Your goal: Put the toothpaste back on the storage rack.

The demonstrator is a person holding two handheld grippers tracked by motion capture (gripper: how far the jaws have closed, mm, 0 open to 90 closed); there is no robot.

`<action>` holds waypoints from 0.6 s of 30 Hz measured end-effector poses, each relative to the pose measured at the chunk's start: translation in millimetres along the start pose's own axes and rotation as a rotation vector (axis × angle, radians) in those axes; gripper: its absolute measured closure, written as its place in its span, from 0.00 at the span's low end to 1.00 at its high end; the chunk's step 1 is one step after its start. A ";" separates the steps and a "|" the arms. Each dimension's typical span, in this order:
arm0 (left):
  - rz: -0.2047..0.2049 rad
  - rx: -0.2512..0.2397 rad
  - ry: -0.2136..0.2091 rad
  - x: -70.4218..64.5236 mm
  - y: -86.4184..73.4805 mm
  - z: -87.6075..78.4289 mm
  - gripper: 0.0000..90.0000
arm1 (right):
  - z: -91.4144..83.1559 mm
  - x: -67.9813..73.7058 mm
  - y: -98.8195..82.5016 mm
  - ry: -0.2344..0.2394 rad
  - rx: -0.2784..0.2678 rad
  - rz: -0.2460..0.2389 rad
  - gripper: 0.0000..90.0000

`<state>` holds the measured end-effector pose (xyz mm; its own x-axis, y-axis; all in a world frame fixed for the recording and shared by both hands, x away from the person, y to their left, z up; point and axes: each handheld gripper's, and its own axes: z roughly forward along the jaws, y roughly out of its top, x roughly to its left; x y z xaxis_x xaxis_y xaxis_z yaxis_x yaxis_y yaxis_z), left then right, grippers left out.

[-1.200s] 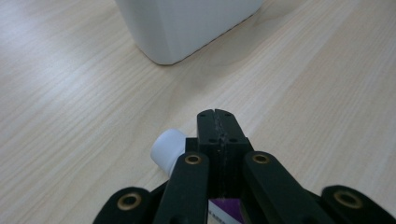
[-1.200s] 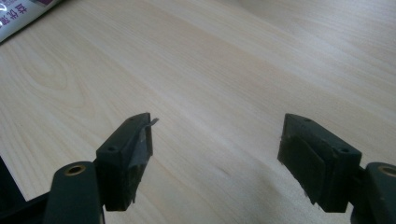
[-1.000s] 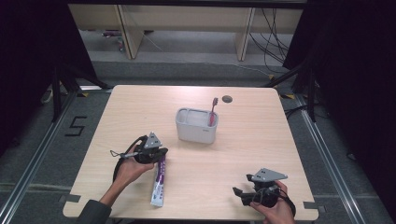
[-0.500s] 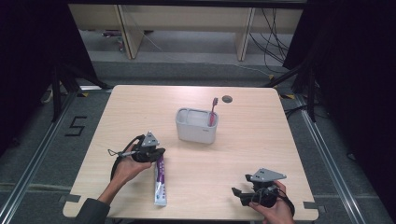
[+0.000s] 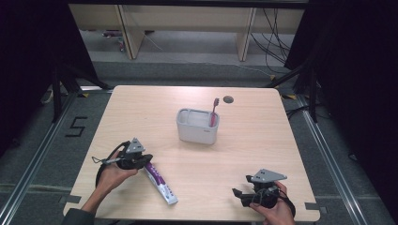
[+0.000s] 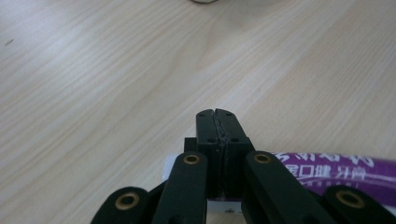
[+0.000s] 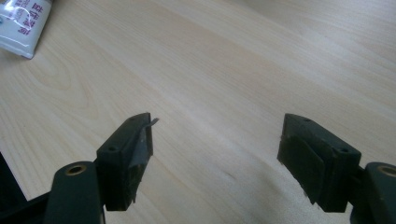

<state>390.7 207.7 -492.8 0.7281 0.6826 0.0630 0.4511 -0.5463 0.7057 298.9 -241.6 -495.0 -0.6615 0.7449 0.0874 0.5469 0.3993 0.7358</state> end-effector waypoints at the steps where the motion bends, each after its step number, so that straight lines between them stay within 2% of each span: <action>1: 0.001 0.007 0.004 0.9 -3.5 -3.4 0.98 | 1.0 -0.9 -0.5 0.000 -0.004 -0.013 0.30; 4: 0.003 0.013 0.008 1.3 -10.2 -9.2 0.98 | 0.0 0.7 -0.1 -0.002 0.004 0.006 0.30; 5: 0.019 0.025 0.014 1.9 -15.4 -13.7 0.98 | -0.2 1.4 -0.2 0.000 0.011 0.015 0.30; 8: 0.006 0.028 0.005 -0.5 -21.2 -17.9 0.98 | 0.0 1.2 -0.2 -0.002 0.010 0.013 0.30; 9: 0.005 0.033 0.004 -2.2 -26.5 -22.2 0.98 | 0.1 0.7 0.2 -0.006 0.004 -0.002 0.30; 15: 0.014 0.026 0.017 -6.5 -38.2 -32.0 0.97 | 0.7 1.5 0.1 0.003 0.009 0.010 0.30; 18: 0.003 0.024 0.020 -11.3 -42.4 -36.9 0.98 | 0.8 1.0 -0.1 0.002 0.009 0.007 0.30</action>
<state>344.3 241.0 -497.4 0.7190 0.6905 0.0792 0.4615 -0.5595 0.6885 298.6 -240.4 -495.5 -0.6582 0.7470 0.0939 0.5565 0.3987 0.7290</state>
